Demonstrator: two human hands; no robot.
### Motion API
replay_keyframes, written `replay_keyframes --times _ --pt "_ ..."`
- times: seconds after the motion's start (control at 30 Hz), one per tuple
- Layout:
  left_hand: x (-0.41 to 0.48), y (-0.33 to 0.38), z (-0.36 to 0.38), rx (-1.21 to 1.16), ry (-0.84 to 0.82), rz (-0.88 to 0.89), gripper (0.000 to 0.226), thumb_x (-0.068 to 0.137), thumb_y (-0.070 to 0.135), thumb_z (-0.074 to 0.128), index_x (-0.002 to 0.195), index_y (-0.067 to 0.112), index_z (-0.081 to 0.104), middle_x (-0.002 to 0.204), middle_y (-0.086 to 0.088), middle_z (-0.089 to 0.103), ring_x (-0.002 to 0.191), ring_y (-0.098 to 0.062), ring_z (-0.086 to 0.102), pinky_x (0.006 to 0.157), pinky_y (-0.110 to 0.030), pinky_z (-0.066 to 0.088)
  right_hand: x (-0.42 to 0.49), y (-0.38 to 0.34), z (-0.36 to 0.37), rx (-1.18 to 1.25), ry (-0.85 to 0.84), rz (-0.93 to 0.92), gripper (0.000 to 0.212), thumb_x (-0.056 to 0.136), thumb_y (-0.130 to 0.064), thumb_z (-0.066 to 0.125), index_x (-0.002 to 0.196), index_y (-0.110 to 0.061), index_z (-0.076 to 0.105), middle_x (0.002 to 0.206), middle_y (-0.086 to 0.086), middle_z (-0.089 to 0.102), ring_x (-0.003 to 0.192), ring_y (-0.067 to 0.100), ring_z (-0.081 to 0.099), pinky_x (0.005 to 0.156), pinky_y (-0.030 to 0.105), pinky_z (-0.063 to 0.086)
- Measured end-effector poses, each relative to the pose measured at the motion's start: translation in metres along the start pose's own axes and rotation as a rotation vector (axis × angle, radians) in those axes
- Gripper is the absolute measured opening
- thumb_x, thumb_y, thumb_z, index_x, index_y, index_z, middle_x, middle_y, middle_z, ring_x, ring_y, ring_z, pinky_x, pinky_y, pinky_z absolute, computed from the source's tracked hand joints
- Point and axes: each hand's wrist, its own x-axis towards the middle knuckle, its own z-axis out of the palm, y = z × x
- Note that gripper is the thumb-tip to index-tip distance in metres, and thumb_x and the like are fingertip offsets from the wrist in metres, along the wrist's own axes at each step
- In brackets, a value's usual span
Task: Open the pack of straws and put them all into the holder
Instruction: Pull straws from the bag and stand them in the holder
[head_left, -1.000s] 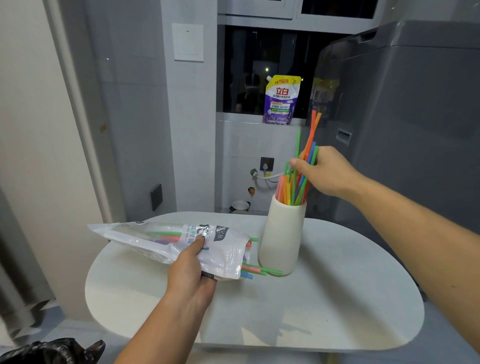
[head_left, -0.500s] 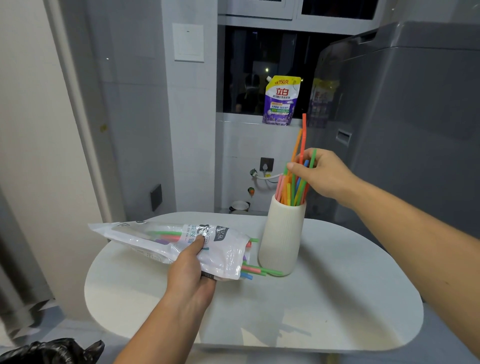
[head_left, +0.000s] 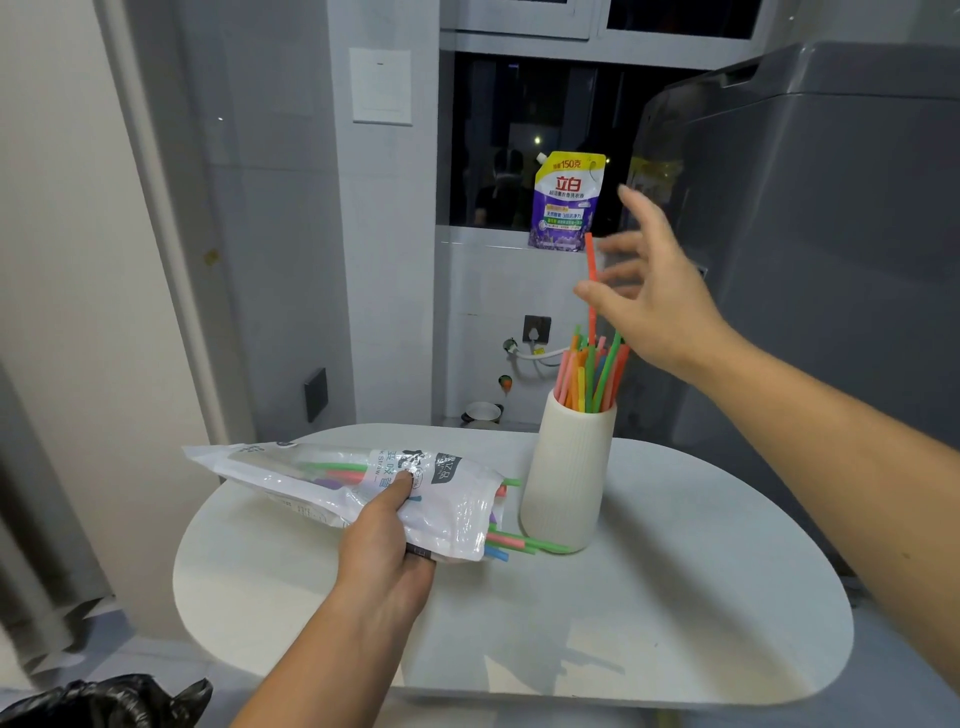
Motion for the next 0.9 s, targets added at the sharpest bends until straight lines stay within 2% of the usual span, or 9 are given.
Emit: replay_keyframes --times 0.13,0.33,0.43,0.53,0.63,0.7,0.73,0.83,0.9 --pt "-0.001 -0.001 0.002 0.000 0.013 0.002 0.038 0.101 0.008 0.058 0.139 0.007 0.058 0.132 -0.014 0.070 0.120 -0.034 0.067 0.078 -0.048 0.057 0.011 -0.019 -0.003 -0.134 -0.048 -0.127 0.061 0.099 -0.024 0.057 0.153 -0.034 0.030 0.134 -0.003 0.054 0.109 0.013 0.060 0.090 0.032 0.055" --pt "0.003 -0.002 -0.002 0.022 -0.009 0.013 0.038 0.101 0.010 0.058 0.139 0.007 0.057 0.133 -0.017 0.069 0.122 -0.038 0.065 0.104 -0.061 0.049 0.011 -0.009 0.005 -0.277 -0.116 -0.045 0.032 0.102 -0.033 0.049 0.131 -0.023 0.059 0.116 -0.003 0.065 0.106 0.015 0.062 0.087 0.035 0.056" --pt "0.001 -0.001 -0.001 0.011 -0.001 0.014 0.037 0.101 0.009 0.057 0.138 0.006 0.058 0.132 -0.016 0.069 0.122 -0.036 0.066 0.102 -0.058 0.051 0.005 0.000 0.008 -0.331 -0.132 0.055 0.040 0.104 -0.040 0.041 0.115 -0.012 0.068 0.108 0.004 0.071 0.100 0.019 0.066 0.074 0.025 0.053" --pt "0.000 -0.001 0.001 0.007 0.017 0.009 0.038 0.101 0.009 0.058 0.139 0.007 0.058 0.132 -0.014 0.070 0.121 -0.034 0.066 0.089 -0.052 0.056 -0.004 0.005 0.009 -0.401 -0.290 0.189 0.059 0.103 -0.051 0.031 0.108 -0.006 0.069 0.107 0.011 0.070 0.095 0.022 0.067 0.061 0.019 0.044" --pt "-0.001 -0.001 0.001 -0.001 0.023 0.012 0.039 0.101 0.008 0.058 0.139 0.007 0.057 0.132 -0.014 0.070 0.121 -0.033 0.067 0.085 -0.049 0.057 -0.007 0.005 0.008 -0.415 -0.300 0.201 0.051 0.103 -0.052 0.030 0.124 -0.016 0.059 0.124 0.006 0.062 0.117 0.027 0.060 0.080 0.030 0.052" --pt "-0.001 -0.001 0.001 -0.004 0.018 0.008 0.039 0.101 0.008 0.058 0.139 0.007 0.057 0.132 -0.015 0.069 0.121 -0.034 0.066 0.085 -0.049 0.057 -0.007 0.000 0.008 -0.411 -0.285 0.166 0.055 0.103 -0.053 0.030 0.149 -0.025 0.038 0.153 0.004 0.042 0.137 0.027 0.044 0.105 0.043 0.045" --pt "-0.002 -0.001 0.001 -0.001 0.018 0.004 0.038 0.101 0.008 0.058 0.139 0.007 0.057 0.133 -0.015 0.069 0.121 -0.034 0.066 0.085 -0.049 0.057 -0.007 -0.002 0.009 -0.411 -0.333 0.163 0.058 0.103 -0.053 0.029 0.153 -0.025 0.032 0.158 0.003 0.036 0.140 0.026 0.040 0.108 0.044 0.040" --pt "-0.003 0.000 0.001 0.005 0.019 0.002 0.038 0.101 0.008 0.058 0.139 0.007 0.058 0.132 -0.014 0.069 0.121 -0.033 0.067 0.082 -0.048 0.057 -0.014 0.000 0.016 -0.477 -0.540 0.215 0.053 0.104 -0.050 0.026 0.144 -0.021 0.046 0.143 0.008 0.051 0.129 0.028 0.051 0.098 0.037 0.044" --pt "-0.003 0.001 0.002 0.009 0.023 -0.002 0.038 0.101 0.009 0.058 0.139 0.007 0.058 0.131 -0.014 0.070 0.120 -0.033 0.067 0.080 -0.047 0.057 -0.015 0.003 0.017 -0.521 -0.510 0.173 0.052 0.104 -0.051 0.026 0.142 -0.022 0.046 0.143 0.007 0.051 0.131 0.029 0.050 0.098 0.039 0.046"
